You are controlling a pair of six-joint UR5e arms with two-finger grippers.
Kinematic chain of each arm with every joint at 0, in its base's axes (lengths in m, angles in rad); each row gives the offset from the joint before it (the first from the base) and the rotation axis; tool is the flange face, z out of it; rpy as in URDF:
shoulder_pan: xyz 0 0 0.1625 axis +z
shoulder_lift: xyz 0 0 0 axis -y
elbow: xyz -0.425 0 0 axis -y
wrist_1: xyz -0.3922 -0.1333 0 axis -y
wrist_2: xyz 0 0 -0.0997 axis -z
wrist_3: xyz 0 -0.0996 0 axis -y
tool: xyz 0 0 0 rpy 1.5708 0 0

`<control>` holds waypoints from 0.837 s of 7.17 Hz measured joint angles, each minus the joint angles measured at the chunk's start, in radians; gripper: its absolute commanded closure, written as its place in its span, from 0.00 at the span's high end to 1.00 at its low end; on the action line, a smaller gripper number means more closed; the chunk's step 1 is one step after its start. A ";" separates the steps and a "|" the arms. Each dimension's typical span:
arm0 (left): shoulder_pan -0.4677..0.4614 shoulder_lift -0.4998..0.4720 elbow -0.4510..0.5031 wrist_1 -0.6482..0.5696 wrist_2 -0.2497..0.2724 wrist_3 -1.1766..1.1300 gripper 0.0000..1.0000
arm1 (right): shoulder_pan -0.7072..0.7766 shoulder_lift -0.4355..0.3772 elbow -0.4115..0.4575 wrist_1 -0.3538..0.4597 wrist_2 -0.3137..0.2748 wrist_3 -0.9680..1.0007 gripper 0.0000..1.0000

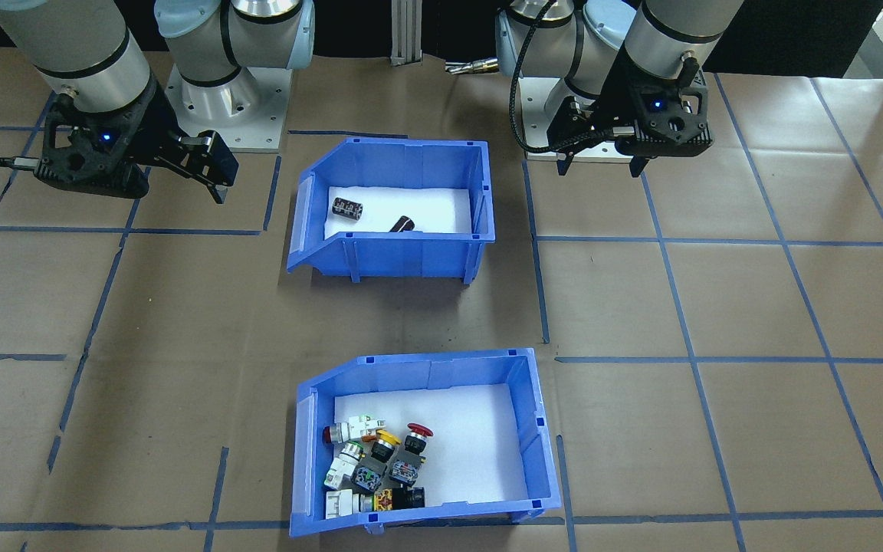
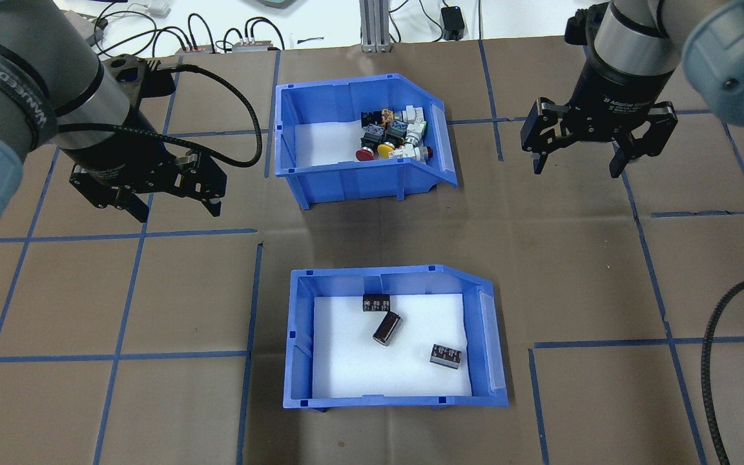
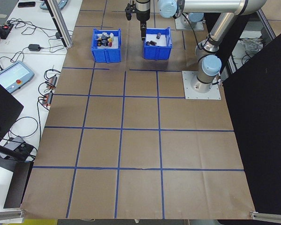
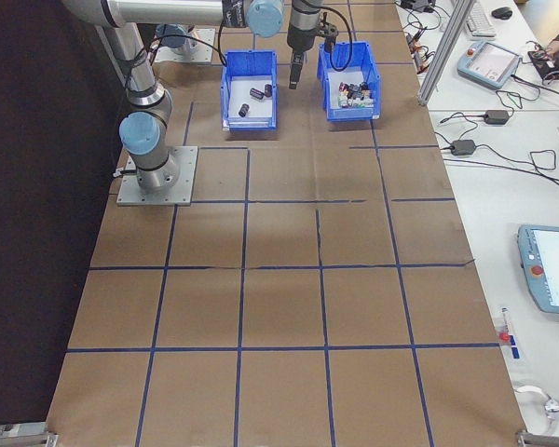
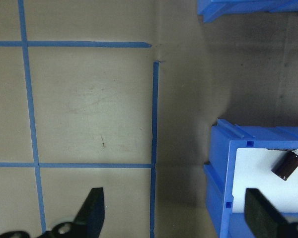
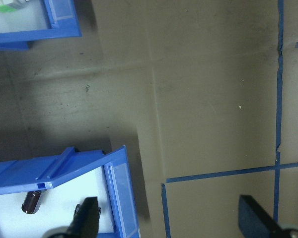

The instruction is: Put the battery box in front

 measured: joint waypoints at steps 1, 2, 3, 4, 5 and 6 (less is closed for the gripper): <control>0.000 0.000 0.000 0.001 0.000 -0.001 1.00 | 0.000 0.000 0.000 0.000 0.000 0.000 1.00; 0.000 -0.001 0.000 0.003 0.000 -0.002 1.00 | 0.001 0.000 0.000 0.001 0.000 0.000 1.00; 0.001 -0.001 0.000 0.006 0.000 -0.005 1.00 | 0.001 0.000 0.000 0.001 0.000 0.000 1.00; 0.001 -0.001 0.001 0.011 0.000 -0.008 1.00 | 0.002 0.001 0.000 0.001 0.001 -0.001 1.00; 0.001 -0.002 0.000 0.018 0.001 -0.021 1.00 | 0.003 0.003 -0.001 0.001 0.002 -0.002 1.00; 0.002 -0.003 -0.001 0.019 0.001 -0.045 1.00 | 0.003 0.005 -0.006 -0.001 0.003 -0.004 1.00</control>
